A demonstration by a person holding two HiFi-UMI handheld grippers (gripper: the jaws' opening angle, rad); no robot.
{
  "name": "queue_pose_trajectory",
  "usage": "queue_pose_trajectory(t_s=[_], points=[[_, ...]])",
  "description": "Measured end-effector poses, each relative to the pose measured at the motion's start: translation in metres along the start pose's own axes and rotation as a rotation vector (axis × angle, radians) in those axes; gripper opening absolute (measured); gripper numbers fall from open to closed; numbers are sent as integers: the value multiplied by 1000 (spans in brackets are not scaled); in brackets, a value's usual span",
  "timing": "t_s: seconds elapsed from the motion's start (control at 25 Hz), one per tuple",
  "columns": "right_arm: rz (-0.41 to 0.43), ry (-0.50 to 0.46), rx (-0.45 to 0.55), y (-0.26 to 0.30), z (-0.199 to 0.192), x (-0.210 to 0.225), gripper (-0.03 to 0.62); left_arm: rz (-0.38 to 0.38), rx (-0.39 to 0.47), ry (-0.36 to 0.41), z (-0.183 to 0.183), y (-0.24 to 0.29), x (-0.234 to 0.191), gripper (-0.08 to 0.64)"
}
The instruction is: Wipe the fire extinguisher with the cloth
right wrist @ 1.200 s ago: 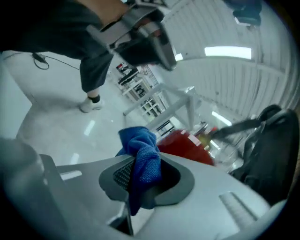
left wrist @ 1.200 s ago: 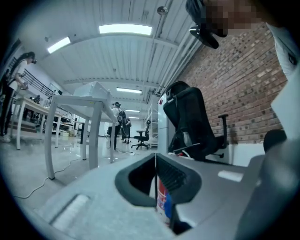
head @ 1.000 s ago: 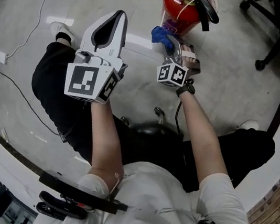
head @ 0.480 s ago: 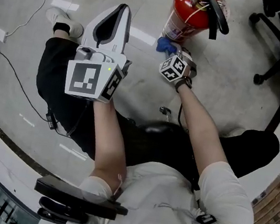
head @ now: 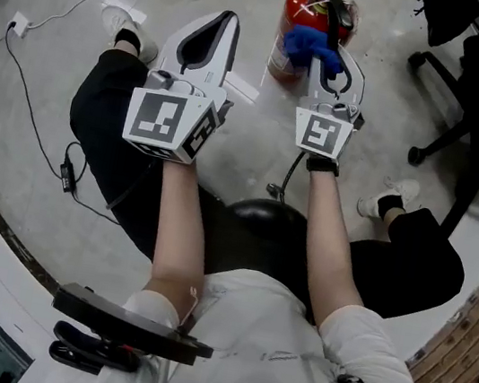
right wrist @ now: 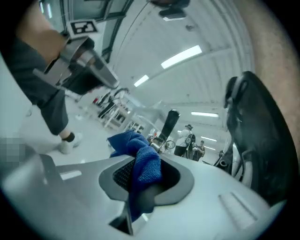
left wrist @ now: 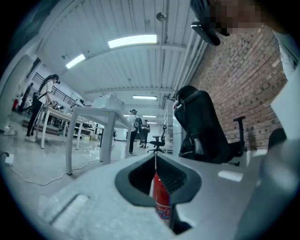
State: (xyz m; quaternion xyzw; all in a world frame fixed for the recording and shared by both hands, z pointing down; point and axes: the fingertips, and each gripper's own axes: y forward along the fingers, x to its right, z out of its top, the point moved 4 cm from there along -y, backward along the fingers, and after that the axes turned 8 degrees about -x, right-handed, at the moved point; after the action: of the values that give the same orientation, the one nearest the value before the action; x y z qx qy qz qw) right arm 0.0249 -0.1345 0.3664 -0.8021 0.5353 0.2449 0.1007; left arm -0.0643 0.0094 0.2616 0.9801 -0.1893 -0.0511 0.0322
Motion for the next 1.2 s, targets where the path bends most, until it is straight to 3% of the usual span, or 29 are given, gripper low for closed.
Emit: queue_pose_trajectory(t_s=[0.16, 0.28, 0.48, 0.6, 0.8, 0.92, 1.0, 1.12, 1.2], points=[[34, -183, -16, 9, 10, -8, 70, -13, 10, -11, 3, -1, 0, 6], [110, -285, -18, 14, -10, -35, 69, -24, 8, -31, -5, 2, 6, 6], [359, -376, -181, 35, -105, -112, 69, -22, -24, -19, -20, 17, 15, 6], [491, -430, -345, 50, -178, -155, 69, -26, -42, -29, -33, 29, 12, 6], [566, -537, -488, 57, -242, -201, 69, 13, -115, -59, -49, 35, -3, 6], [585, -349, -718, 60, -292, -201, 69, 18, -149, -57, -60, 41, -8, 5], [585, -199, -820, 63, -308, -188, 66, 12, -163, -51, -63, 42, -7, 6], [656, -75, -897, 72, -300, -176, 69, 5, -153, -45, -60, 42, -7, 6], [627, 203, -869, 64, -287, -160, 69, -5, -139, -46, -56, 40, 1, 6]])
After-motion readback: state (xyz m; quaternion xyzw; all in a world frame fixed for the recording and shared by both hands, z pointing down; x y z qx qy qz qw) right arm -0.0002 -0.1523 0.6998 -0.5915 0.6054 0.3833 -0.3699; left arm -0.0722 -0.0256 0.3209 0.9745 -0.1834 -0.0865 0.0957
